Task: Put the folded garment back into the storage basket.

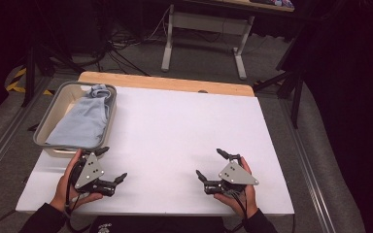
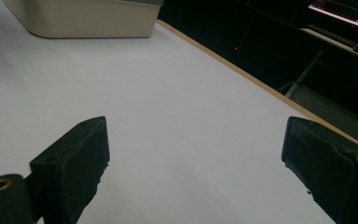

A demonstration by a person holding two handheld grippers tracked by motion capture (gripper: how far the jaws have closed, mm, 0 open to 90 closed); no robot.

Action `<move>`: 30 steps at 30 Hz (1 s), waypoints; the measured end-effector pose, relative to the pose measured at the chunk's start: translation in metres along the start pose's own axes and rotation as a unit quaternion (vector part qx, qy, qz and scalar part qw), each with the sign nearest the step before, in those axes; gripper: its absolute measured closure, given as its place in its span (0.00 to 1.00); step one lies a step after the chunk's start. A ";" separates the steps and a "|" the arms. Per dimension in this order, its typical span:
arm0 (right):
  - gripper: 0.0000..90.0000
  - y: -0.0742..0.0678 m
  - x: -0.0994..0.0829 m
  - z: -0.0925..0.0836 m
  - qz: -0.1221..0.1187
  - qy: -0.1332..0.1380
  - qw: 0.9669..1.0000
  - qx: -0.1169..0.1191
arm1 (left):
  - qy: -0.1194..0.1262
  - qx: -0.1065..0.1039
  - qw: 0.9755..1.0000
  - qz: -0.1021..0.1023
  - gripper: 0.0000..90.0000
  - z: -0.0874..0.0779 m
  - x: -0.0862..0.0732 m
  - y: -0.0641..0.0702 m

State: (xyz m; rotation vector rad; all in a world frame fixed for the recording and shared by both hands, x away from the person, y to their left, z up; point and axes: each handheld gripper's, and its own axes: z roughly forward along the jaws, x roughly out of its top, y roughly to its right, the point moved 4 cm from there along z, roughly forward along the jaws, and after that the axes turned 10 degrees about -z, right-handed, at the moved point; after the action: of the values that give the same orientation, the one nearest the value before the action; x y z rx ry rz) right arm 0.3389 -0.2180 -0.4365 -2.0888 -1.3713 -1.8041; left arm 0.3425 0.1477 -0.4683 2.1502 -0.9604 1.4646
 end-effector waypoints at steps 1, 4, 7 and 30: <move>0.09 0.000 -0.001 0.000 0.002 -0.001 1.000 0.000 | -0.001 -0.002 1.000 -0.002 0.04 0.001 -0.001 0.000; 0.09 0.000 -0.002 0.001 0.004 0.000 1.000 0.001 | 0.000 0.000 1.000 0.002 0.04 0.001 -0.001 0.001; 0.09 0.000 -0.002 0.002 0.002 0.001 1.000 0.003 | 0.002 0.001 1.000 0.003 0.04 -0.001 -0.001 0.001; 0.09 -0.004 -0.001 0.003 -0.004 -0.001 1.000 0.004 | 0.008 -0.013 1.000 0.009 0.04 -0.003 0.002 0.005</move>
State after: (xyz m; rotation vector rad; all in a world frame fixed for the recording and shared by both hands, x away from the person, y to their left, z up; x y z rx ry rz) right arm 0.3385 -0.2146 -0.4396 -2.0834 -1.3878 -1.7980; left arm 0.3372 0.1460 -0.4657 2.1127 -0.9904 1.4672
